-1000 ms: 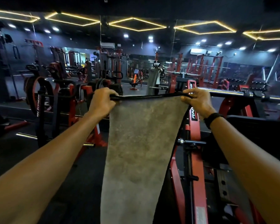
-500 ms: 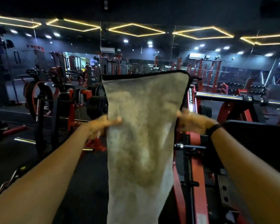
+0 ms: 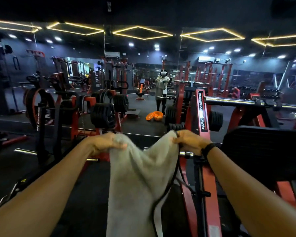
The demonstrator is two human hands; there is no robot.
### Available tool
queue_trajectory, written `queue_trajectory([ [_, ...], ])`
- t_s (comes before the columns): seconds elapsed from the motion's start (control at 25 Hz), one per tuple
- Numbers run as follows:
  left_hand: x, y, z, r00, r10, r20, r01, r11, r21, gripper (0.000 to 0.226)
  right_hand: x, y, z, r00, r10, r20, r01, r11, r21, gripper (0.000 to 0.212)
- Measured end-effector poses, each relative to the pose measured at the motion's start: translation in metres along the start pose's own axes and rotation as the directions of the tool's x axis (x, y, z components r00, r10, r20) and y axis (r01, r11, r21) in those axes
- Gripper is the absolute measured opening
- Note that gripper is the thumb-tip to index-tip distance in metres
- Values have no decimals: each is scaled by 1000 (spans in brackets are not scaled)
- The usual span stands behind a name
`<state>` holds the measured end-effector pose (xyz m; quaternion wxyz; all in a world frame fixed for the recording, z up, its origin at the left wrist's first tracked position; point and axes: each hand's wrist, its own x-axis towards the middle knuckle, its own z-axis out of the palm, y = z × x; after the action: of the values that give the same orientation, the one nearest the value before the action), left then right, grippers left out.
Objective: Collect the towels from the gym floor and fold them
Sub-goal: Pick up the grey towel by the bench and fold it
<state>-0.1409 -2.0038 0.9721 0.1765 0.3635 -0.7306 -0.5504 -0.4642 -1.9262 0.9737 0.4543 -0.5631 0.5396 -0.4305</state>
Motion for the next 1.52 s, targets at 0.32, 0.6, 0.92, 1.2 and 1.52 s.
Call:
queue_trajectory([
  [0.32,-10,18,-12,966,86,-244,-152,951,-268,78,-1,-11,0,996,-82,-36,88,977,196,55],
  [0.6,-23,21,-22,959,18,-284,-58,989,-133,72,-3,-19,14,995,-75,-59,89,952,293,37],
  [0.92,-15,15,-24,786,140,-603,-352,902,-250,17,-1,-37,18,986,-116,-116,128,987,97,25],
  [1.2,-21,17,-20,770,219,-599,-359,925,-124,26,-10,-42,12,959,-236,-155,257,957,137,50],
  [1.52,-16,12,-12,704,95,-704,-339,916,-216,10,-14,-33,5,964,-194,-180,212,974,86,37],
])
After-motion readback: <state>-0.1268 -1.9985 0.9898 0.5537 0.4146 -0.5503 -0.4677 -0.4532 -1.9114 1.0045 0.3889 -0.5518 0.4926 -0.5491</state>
